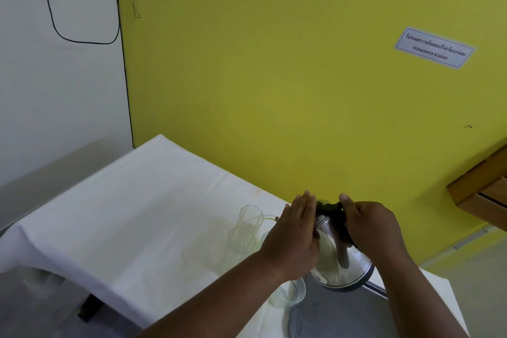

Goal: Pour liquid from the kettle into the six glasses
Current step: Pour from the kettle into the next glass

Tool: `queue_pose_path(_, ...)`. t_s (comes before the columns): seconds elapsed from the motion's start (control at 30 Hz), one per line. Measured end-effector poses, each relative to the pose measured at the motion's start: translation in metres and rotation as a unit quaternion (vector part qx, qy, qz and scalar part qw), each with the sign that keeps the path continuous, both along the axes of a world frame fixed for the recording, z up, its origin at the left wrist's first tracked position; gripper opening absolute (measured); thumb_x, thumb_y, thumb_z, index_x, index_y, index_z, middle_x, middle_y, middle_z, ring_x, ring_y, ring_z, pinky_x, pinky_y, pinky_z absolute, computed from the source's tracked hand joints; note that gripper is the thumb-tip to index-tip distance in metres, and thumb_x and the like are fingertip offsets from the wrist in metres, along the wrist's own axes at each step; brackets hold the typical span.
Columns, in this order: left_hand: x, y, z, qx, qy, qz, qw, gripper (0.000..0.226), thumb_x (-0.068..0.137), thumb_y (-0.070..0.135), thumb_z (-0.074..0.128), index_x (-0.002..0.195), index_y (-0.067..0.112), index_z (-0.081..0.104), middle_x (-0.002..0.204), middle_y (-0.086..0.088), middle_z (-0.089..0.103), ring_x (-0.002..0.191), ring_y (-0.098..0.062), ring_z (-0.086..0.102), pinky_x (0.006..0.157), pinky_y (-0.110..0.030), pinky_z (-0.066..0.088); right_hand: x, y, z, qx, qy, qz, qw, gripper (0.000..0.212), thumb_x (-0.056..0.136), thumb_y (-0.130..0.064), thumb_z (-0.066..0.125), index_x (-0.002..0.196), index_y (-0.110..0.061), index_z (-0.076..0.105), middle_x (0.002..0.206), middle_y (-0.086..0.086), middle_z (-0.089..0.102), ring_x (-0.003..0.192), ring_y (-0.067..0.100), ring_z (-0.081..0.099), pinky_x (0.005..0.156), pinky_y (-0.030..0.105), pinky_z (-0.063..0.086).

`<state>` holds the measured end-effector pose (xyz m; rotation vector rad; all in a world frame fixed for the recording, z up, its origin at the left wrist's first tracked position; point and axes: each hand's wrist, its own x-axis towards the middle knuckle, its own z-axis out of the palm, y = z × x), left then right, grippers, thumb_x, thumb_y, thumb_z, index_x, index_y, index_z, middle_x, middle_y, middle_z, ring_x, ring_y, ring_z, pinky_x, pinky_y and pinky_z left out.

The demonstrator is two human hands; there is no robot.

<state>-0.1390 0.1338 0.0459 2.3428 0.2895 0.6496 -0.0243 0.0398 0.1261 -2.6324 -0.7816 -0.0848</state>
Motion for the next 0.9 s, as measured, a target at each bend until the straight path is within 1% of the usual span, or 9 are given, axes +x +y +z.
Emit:
queue_pose_path(0.3,-0.001,0.000,0.001,0.007,0.002,0.002,1.000,0.066,0.096,0.011,0.040,0.151,0.004,0.005,0.160,-0.013,0.005,0.147,-0.025,0.003,0.117,-0.036,0.003,-0.001,0.000,0.000,-0.001,-0.002,0.000,1.000,0.063,0.095,-0.048,0.038,0.059,-0.001,0.061,0.051,0.012,0.059,0.054,0.027,0.056,0.053,0.031,0.039)
queue_pose_path(0.8,-0.003,0.000,0.002,0.012,0.013,-0.008,1.000,0.066,0.095,0.011,0.040,0.151,0.004,0.005,0.160,-0.013,0.004,0.147,-0.026,0.002,0.118,-0.038,0.005,0.001,-0.003,-0.007,0.015,-0.008,-0.003,1.000,0.062,0.096,-0.046,0.039,0.057,-0.002,0.059,0.047,0.007,0.053,0.048,0.021,0.049,0.049,0.028,0.033)
queue_pose_path(0.9,-0.003,-0.001,0.003,0.020,0.017,-0.015,1.000,0.066,0.094,0.011,0.040,0.151,0.003,0.007,0.160,-0.014,0.004,0.146,-0.028,0.001,0.118,-0.039,0.004,-0.001,-0.007,-0.012,0.044,0.013,-0.010,0.999,0.062,0.096,-0.044,0.040,0.056,0.001,0.058,0.049,0.010,0.056,0.052,0.027,0.051,0.053,0.032,0.035)
